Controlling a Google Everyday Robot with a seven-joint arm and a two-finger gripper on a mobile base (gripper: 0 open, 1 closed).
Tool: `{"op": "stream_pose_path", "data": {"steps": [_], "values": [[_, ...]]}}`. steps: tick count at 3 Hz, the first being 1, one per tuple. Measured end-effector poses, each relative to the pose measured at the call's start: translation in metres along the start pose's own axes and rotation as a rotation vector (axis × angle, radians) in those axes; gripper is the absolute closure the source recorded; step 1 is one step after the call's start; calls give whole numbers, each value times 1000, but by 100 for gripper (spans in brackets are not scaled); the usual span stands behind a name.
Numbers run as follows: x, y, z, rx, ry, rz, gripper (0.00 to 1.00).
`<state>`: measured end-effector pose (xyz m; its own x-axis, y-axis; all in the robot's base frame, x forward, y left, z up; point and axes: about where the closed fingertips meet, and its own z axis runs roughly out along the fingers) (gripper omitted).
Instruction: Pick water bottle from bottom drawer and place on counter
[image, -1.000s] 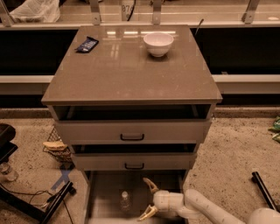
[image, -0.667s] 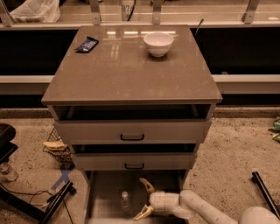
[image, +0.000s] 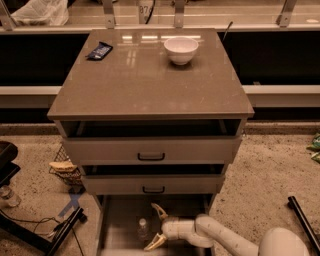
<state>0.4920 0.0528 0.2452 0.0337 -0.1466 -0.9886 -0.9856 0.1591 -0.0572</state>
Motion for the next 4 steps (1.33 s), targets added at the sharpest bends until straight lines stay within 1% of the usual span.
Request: {"op": "stream_pose_path", "data": {"steps": [1,2,3,4], "values": [[11,3,19,-27,56,-17,26],[16,6,29,-45,74,-20,49],[15,7,31,-49,71,-18,80],[15,9,33,-51,69,-17,100]]}}
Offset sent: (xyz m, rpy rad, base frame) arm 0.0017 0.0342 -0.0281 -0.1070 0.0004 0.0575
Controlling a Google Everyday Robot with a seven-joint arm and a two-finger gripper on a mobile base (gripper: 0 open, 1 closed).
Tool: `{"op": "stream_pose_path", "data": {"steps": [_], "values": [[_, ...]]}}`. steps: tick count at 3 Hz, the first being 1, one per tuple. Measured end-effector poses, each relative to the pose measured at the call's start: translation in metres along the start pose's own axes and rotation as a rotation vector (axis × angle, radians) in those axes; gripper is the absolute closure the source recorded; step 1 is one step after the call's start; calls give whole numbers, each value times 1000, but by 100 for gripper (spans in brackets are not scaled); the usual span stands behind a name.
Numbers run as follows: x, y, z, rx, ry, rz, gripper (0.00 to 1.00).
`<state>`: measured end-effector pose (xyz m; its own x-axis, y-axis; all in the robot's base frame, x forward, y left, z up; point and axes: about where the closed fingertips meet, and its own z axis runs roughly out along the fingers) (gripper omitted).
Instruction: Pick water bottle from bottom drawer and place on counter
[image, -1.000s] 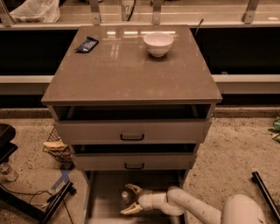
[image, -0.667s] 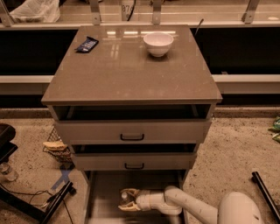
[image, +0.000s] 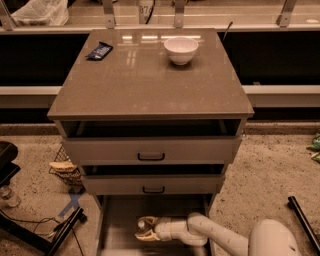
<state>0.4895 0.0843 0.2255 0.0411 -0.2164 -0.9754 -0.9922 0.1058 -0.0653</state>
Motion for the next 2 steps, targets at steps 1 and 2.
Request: {"op": "stream_pose_path", "data": {"steps": [1,2], "values": [[-30,12,-3,-15,-87,6,100],[-77,28,-26,-32,-191,15,100]]}}
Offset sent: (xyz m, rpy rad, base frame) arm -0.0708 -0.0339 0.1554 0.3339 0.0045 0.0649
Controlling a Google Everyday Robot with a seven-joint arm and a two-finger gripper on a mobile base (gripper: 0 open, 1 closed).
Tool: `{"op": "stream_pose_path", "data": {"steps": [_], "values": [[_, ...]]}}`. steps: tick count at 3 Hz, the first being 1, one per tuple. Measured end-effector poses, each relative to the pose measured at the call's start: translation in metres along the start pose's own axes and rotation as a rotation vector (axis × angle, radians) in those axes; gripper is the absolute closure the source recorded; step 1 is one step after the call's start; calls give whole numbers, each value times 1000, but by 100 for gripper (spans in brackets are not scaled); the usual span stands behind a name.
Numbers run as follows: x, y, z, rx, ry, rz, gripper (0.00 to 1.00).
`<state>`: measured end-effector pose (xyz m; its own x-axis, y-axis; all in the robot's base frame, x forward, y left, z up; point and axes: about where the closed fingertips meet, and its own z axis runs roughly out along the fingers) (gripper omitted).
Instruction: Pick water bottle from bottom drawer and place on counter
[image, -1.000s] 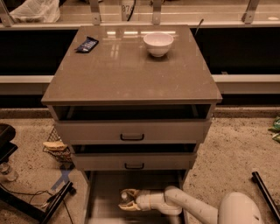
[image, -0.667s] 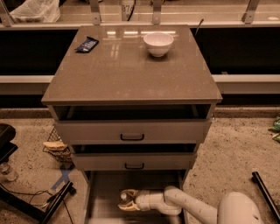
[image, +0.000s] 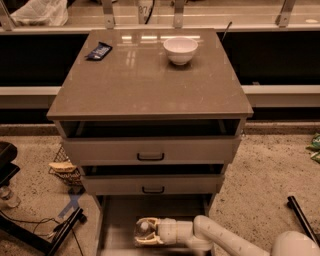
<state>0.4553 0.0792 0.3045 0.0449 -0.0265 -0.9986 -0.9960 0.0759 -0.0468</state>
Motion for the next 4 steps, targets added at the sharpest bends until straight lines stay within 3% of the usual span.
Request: {"op": "stream_pose_path", "data": {"steps": [1,2,3,4], "values": [[-60,18,-30,-10,-52,29,100],[-137,23,-70,9,-52,67,100],[-241,-3,-113,83,-25,75,100],[-306,-23,-135,134,-3,58,100]]}}
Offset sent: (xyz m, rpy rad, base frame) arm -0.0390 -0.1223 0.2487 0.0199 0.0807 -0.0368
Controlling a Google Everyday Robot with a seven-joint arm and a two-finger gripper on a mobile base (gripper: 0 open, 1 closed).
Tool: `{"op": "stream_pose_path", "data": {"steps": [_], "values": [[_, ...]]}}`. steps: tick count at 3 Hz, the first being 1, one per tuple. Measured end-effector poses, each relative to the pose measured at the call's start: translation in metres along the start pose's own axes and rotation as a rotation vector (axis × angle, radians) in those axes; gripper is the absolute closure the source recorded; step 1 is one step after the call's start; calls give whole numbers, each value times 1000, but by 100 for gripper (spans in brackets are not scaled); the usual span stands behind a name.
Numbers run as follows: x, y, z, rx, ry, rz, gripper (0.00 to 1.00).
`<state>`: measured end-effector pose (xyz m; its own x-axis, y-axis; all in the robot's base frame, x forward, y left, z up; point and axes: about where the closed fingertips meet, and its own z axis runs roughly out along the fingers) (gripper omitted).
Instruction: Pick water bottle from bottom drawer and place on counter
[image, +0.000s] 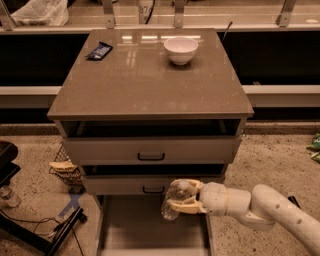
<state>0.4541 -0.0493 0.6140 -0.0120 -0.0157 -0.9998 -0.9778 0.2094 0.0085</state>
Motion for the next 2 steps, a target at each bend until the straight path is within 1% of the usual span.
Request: {"op": "stream_pose_path", "data": {"steps": [1,2], "values": [[-59,-8,-13,34,30,-34,100],[-64,-8,-12,35,32,-40,100]]}}
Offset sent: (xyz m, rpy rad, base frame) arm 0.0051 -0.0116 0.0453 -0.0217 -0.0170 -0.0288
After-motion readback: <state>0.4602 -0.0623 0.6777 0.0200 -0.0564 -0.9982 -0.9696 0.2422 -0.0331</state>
